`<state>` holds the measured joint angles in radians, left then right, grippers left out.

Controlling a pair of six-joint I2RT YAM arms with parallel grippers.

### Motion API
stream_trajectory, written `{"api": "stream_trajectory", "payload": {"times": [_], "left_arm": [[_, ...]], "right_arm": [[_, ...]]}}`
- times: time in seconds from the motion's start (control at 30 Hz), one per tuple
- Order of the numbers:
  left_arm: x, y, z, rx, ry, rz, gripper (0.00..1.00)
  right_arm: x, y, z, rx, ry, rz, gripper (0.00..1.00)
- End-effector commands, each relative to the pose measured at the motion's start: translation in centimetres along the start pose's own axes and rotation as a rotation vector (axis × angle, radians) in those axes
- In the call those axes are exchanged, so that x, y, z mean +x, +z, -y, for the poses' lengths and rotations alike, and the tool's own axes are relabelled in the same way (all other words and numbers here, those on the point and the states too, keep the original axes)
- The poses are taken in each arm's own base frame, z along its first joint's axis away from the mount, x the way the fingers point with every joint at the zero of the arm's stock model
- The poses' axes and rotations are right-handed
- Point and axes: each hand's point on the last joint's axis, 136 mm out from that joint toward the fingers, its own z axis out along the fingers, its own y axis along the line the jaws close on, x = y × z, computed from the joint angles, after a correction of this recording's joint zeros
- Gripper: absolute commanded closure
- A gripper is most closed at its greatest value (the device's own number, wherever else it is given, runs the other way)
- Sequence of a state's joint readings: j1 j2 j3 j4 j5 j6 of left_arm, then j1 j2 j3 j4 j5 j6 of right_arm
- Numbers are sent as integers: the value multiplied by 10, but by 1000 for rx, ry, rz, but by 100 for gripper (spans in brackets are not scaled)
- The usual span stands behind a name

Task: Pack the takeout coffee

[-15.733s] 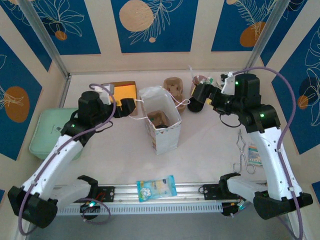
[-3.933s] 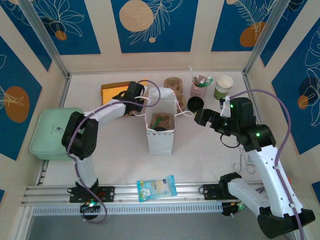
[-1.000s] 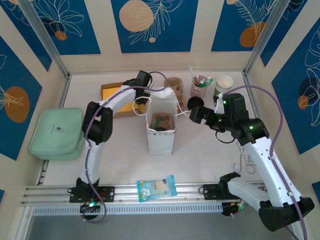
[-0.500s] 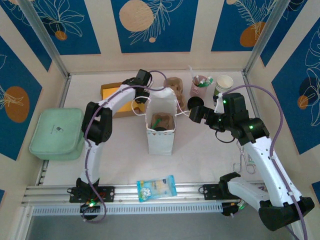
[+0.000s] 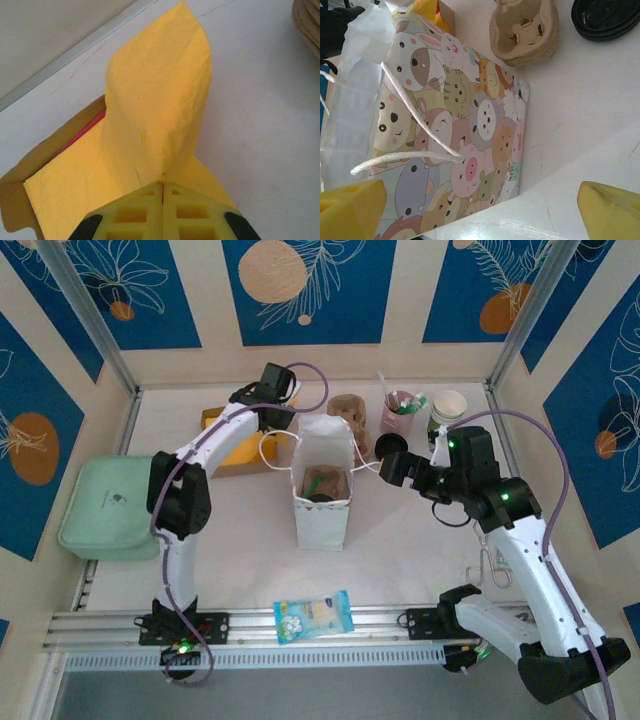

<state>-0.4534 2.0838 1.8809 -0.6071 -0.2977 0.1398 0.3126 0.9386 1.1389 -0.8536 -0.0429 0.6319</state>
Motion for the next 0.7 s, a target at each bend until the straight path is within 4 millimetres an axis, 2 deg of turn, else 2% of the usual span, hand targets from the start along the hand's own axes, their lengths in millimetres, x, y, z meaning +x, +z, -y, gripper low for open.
{"api": "stream_trajectory", "payload": {"times": [0.0, 0.23, 0.67], "left_arm": [[-4, -15, -12, -17, -24, 25, 99], [-13, -35, -19, 3, -80, 80, 100], [-36, -90, -39, 33, -169, 208, 100]], "right_arm": [[-3, -9, -6, -13, -12, 21, 2], [-2, -10, -5, -11, -9, 22, 2], [0, -10, -4, -7, -8, 21, 2]]}}
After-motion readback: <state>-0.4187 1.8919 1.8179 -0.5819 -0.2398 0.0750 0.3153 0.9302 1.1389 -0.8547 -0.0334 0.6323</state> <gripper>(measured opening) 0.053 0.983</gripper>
